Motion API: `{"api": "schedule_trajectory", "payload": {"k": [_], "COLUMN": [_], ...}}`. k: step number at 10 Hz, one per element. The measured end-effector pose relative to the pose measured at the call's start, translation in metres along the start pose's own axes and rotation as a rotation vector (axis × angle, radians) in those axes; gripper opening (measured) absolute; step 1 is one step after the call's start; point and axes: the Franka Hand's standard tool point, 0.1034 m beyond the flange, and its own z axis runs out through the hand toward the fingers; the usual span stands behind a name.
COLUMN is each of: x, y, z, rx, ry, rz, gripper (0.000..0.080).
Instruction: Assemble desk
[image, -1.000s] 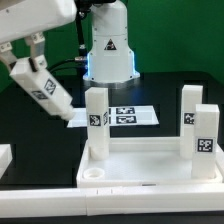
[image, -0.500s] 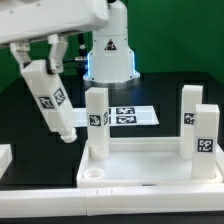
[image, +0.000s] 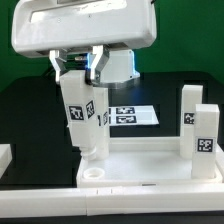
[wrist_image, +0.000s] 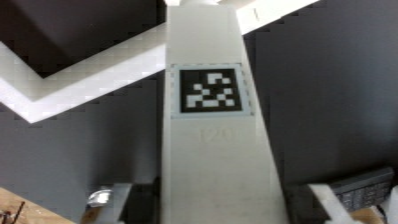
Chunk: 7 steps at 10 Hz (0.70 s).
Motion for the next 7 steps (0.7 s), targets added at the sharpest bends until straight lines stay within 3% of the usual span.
{"api": "schedule_trajectory", "payload": {"k": [1, 2, 4, 7], "x": [-0.014, -0.018, -0.023, -0.015], "y": [-0.016, -0.018, -0.011, -0.006], "z": [0.005, 0.008, 0.016, 0.016], "rx": [-0.002, -0.010, -0.029, -0.031], "ry": [-0.006, -0.008, -0.001, 0.004], "rz": [-0.047, -0.089, -0.138, -0.138], "gripper": [0.0287, 0.0287, 0.0287, 0.0287]}}
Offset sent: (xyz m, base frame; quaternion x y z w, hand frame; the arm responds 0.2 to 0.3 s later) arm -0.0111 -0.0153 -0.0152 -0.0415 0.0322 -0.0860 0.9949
